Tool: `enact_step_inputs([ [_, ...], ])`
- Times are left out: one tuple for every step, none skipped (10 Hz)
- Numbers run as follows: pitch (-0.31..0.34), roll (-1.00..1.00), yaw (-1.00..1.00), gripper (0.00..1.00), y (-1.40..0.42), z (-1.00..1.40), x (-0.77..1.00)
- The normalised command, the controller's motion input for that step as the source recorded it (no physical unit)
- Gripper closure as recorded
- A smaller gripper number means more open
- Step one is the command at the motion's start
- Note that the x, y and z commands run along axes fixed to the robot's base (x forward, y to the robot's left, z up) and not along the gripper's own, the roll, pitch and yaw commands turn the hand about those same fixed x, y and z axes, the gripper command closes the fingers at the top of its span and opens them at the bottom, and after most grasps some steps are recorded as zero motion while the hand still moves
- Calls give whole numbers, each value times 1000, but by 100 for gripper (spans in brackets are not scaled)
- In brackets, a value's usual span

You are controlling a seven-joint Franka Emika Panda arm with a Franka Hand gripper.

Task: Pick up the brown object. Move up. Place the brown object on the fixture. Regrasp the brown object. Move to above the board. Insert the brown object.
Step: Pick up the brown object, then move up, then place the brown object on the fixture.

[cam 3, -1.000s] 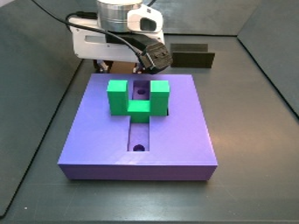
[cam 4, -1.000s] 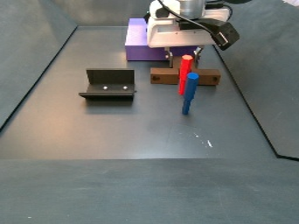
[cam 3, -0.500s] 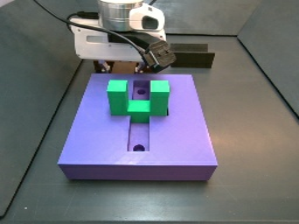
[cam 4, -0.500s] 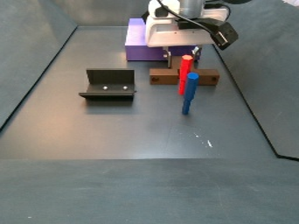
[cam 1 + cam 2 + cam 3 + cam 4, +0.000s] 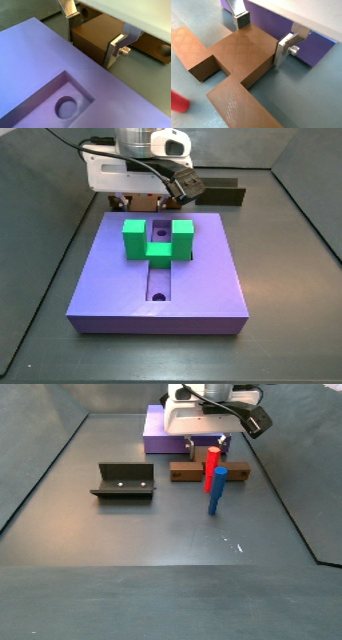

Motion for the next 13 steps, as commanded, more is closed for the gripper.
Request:
enact_step_inputs([
  [0,0,0,100,0,0,0],
  [0,0,0,100,0,0,0],
  [0,0,0,100,0,0,0],
  [0,0,0,100,0,0,0],
  [0,0,0,100,0,0,0],
  [0,0,0,100,0,833,0],
  [24,0,17,100,-19,798,-36],
  [45,-14,22,100,-17,593,-60],
  [27,-40,17,100,-18,305,-27],
  [0,-6,0,100,0,-6,0],
  [37,0,0,100,0,0,31],
  [0,-146,-140,100,-171,477,174],
  [51,-520,-214,100,-314,854,531],
])
